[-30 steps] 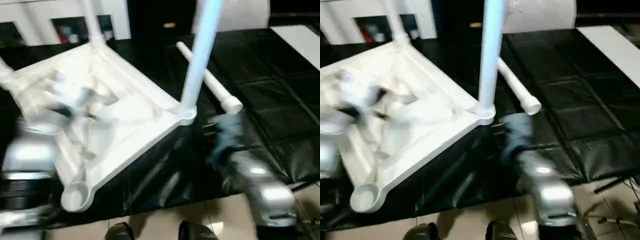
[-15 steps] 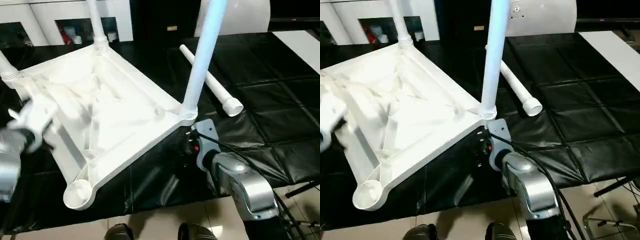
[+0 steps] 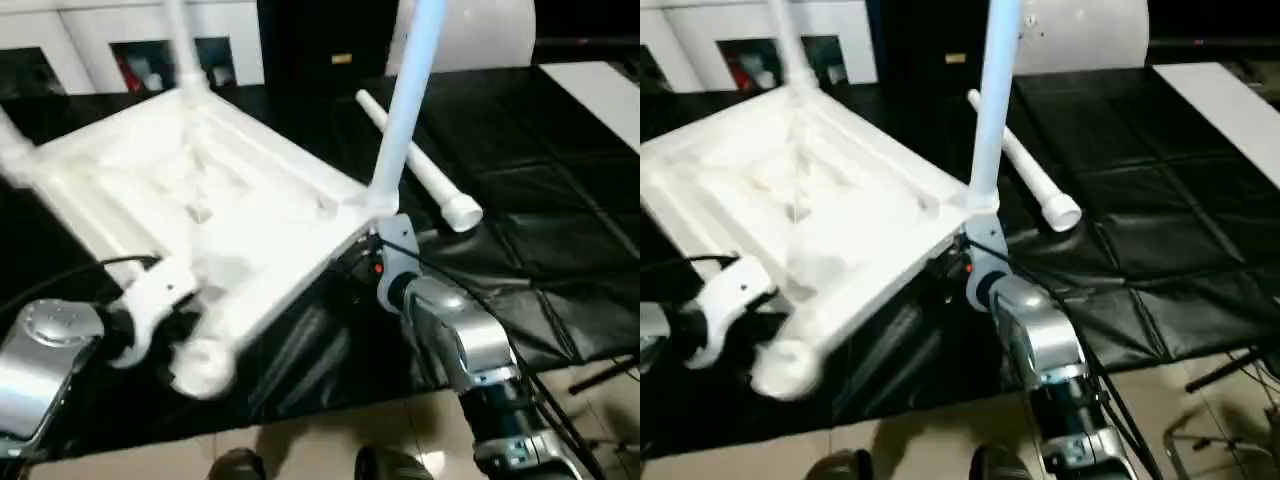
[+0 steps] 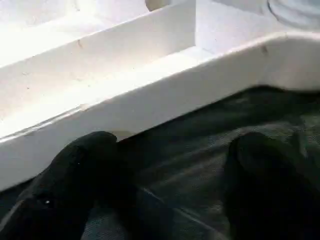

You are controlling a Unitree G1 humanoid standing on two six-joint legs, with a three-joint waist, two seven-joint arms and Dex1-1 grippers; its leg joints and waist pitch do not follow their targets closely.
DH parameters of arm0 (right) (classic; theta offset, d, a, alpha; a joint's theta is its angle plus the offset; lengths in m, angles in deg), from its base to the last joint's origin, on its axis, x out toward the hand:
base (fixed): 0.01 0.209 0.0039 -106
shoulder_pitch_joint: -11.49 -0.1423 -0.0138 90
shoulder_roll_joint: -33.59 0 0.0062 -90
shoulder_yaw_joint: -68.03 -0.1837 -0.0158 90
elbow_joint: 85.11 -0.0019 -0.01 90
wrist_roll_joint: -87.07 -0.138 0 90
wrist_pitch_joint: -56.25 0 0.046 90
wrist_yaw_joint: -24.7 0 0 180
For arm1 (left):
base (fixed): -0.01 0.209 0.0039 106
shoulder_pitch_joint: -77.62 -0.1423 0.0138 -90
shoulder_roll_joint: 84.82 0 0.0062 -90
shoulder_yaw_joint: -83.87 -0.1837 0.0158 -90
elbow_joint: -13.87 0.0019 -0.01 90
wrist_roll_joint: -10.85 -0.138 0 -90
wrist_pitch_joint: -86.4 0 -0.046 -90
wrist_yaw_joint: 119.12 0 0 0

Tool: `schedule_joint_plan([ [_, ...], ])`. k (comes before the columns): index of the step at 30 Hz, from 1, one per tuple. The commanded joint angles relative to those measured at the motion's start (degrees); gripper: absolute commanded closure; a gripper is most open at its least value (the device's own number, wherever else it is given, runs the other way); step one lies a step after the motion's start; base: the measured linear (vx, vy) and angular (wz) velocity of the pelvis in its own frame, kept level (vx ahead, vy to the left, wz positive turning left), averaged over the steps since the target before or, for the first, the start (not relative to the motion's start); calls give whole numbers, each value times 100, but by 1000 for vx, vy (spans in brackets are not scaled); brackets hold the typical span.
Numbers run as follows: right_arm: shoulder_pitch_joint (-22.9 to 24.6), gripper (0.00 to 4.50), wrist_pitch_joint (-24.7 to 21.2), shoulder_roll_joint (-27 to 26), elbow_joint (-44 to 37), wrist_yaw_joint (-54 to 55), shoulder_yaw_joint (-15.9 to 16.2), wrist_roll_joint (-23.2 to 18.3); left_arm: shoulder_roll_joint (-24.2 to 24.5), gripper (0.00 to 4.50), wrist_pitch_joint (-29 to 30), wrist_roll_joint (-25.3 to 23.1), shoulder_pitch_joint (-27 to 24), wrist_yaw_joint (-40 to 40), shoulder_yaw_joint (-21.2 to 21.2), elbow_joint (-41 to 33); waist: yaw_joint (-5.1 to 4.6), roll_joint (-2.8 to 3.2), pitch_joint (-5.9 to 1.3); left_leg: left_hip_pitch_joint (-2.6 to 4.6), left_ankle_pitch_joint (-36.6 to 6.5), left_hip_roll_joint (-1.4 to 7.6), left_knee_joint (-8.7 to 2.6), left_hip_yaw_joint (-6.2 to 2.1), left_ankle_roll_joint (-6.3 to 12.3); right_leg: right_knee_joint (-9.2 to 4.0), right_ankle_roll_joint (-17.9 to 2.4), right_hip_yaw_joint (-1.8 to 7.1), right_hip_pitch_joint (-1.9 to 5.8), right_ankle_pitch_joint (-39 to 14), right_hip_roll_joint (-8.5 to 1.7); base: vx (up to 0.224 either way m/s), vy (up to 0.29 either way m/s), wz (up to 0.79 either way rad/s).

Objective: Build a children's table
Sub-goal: Rotate table base

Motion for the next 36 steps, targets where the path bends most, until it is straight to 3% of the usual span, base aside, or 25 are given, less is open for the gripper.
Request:
schedule_joint_plan([
  [1,-144,0,101,-85,147,-110,89,-87,-253,448,-71,543,128,-436,-454,-486,11,122,-371,48,-1300,20,-393,-12,-241,-376,-968,230,285,-1100,-274,0,0,0],
  [6,-263,0,286,-49,373,-158,52,-55,-768,448,-120,637,530,-405,-736,-293,-24,102,-410,-4,-812,-7,-342,7,-139,-319,-1103,237,356,-401,-262,0,0,0],
  [9,-308,0,354,-46,462,-167,28,-39,-1077,448,-190,657,723,-261,-821,-125,-34,100,-408,9,-846,-9,-329,23,-89,-356,-1112,238,354,-595,-262,0,0,0],
  [10,-355,0,425,-39,536,-152,11,-1,-1547,448,-449,428,1043,161,-874,362,-38,109,-399,23,-867,-9,-324,35,-75,-376,-1102,240,331,-635,-238,0,0,0],
  [11,-364,0,435,-38,547,-148,9,6,-1637,448,-500,366,1111,262,-878,476,-19,104,-402,62,-920,-6,-308,50,-72,-391,-1112,246,310,-657,-238,0,0,0],
  [12,-384,0,470,-41,578,-142,-6,30,-1803,448,-629,245,1243,477,-881,710,-12,107,-421,59,-884,2,-304,42,-65,-369,-1143,251,330,-552,-246,0,0,0],
  [14,-397,0,501,-47,605,-144,-23,48,-1872,448,-709,190,1310,590,-882,830,-19,80,-424,-20,-820,-6,-317,8,-49,-343,-1125,227,399,-453,-255,0,0,0],
  [16,-422,0,595,-17,587,-49,-97,81,-2163,448,-1173,-265,1645,1353,-779,1532,-26,81,-416,1,-918,-15,-305,18,-11,-395,-1054,228,373,-701,-257,0,0,0],
  [17,-425,0,605,-16,588,-41,-104,83,-2171,448,-1191,-280,1657,1384,-774,1558,-12,89,-414,25,-948,-10,-296,26,7,-409,-1024,236,355,-778,-255,0,0,0],
  [18,-503,0,750,-9,611,135,-255,120,-2250,448,-1484,-490,1822,1782,-726,1923,-15,80,-407,8,-925,-3,-305,17,29,-412,-1023,234,362,-757,-256,0,0,0],
  [21,-675,0,820,30,611,467,-492,187,-2218,448,-1668,-602,1880,1978,-670,2093,-16,68,-421,-24,-848,-10,-314,-9,-12,-387,-977,217,393,-794,-260,0,0,0],
  [22,-823,0,875,115,622,604,-578,267,-2191,448,-1737,-641,1870,2031,-618,2129,-18,88,-401,0,-898,1,-312,-6,-26,-397,-967,218,347,-866,-263,0,0,0],
  [24,-1078,0,805,246,700,766,-665,376,-2140,448,-1839,-697,1844,2136,-538,2132,-8,97,-396,35,-914,1,-303,14,-41,-387,-989,227,321,-780,-238,0,0,0],
  [27,-1595,0,637,553,1115,1056,-701,662,-2160,448,-1965,-579,1784,2200,-286,1984,-15,96,-413,30,-790,-17,-293,13,-79,-345,-1055,218,331,-513,-213,0,0,0],
  [28,-1925,0,592,769,1482,762,-654,641,-2204,429,-1991,-352,1745,2098,-130,1773,-17,93,-352,22,-865,-28,-295,22,-78,-341,-1123,221,313,-456,-211,0,0,0],
  [29,-2076,0,650,852,1680,500,-682,523,-2212,429,-2003,-273,1721,2063,-78,1650,-17,93,-352,22,-865,-28,-295,22,-78,-341,-1123,221,313,-456,-211,0,0,0],
  [30,-2290,0,712,965,1994,417,-695,508,-2209,417,-1979,-181,1679,2015,-28,1461,-18,75,-358,4,-880,-21,-285,22,-16,-327,-1172,229,335,-355,-223,0,0,0],
  [31,-2693,0,935,1112,2667,334,-729,478,-2173,409,-1872,6,1562,1888,23,1047,-12,44,-291,-27,-858,-12,-293,30,80,-334,-1248,226,307,-286,-244,0,0,0],
  [33,-2827,0,990,1154,2883,325,-730,498,-2159,406,-1822,74,1519,1845,43,892,-27,43,-313,-47,-765,-21,-280,30,141,-312,-1310,222,336,-191,-238,0,0,0],
  [34,-3049,0,1136,1216,3291,227,-700,534,-2137,406,-1708,132,1443,1837,81,654,-20,36,-303,-60,-568,-20,-262,42,242,-283,-1358,231,318,118,-226,0,0,0],
  [35,-3291,0,1253,1269,3731,94,-676,568,-2097,397,-1529,197,1345,1845,132,336,-22,34,-238,-87,-482,-18,-272,41,352,-282,-1430,216,290,282,-227,0,0,0],
  [36,-3429,0,1334,1294,3992,27,-664,603,-2079,381,-1402,248,1285,1854,163,148,-38,29,-231,-93,-522,-5,-269,39,372,-262,-1486,210,292,259,-236,0,0,0],
])
